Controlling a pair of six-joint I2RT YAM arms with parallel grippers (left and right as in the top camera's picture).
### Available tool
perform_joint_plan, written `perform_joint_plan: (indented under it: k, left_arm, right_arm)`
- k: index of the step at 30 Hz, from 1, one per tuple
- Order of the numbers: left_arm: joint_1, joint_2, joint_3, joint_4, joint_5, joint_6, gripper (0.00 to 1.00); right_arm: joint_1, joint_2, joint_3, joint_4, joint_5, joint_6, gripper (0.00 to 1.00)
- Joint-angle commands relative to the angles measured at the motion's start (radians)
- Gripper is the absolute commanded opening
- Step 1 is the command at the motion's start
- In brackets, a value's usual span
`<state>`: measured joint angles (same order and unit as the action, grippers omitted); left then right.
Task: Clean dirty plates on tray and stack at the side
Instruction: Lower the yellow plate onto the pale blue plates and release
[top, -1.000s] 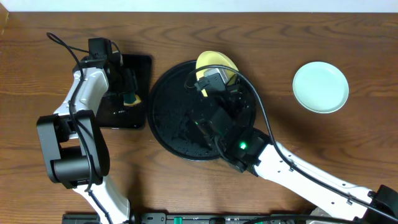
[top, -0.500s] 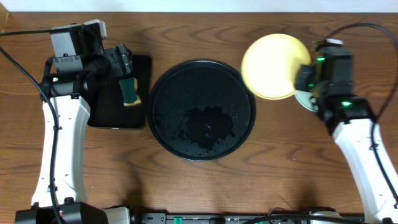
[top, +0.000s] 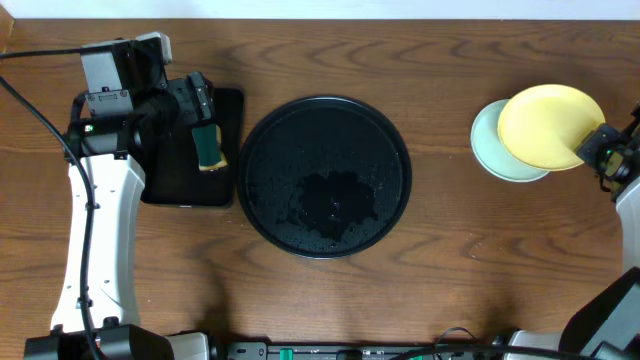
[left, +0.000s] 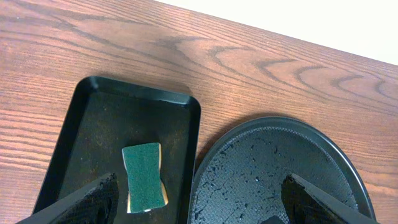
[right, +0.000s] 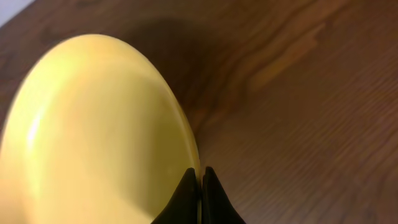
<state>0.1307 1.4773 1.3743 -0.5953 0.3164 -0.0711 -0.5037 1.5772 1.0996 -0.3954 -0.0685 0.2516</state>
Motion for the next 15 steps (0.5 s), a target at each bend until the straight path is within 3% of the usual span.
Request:
perform_joint_plan:
  k: [1, 3, 4, 7, 10, 15]
  left_arm:
    - [0.003, 0.004, 0.004, -0.002, 0.012, 0.007, 0.84]
    - [0.003, 0.004, 0.004, -0.002, 0.012, 0.007, 0.84]
    - [0.003, 0.004, 0.004, -0.002, 0.012, 0.007, 0.84]
    - [0.003, 0.004, 0.004, -0.002, 0.012, 0.007, 0.84]
    - [0.003, 0.004, 0.004, -0.002, 0.012, 0.007, 0.84]
    - [0.003, 0.004, 0.004, -0.002, 0.012, 0.007, 0.84]
  right_arm:
    - [-0.006, 0.024, 0.007, 0.015, -0.019, -0.023, 0.05]
    - [-0.006, 0.024, 0.007, 0.013, -0.019, -0.032, 0.27]
    - [-0.006, 0.024, 0.007, 0.008, -0.031, -0.033, 0.71]
    - [-0.002, 0.024, 0.007, -0.03, -0.244, -0.181, 0.99]
    - [0.024, 0.024, 0.008, -0.082, -0.333, -0.26, 0.98]
    - [0.141, 0.024, 0.008, -0.126, -0.232, -0.295, 0.92]
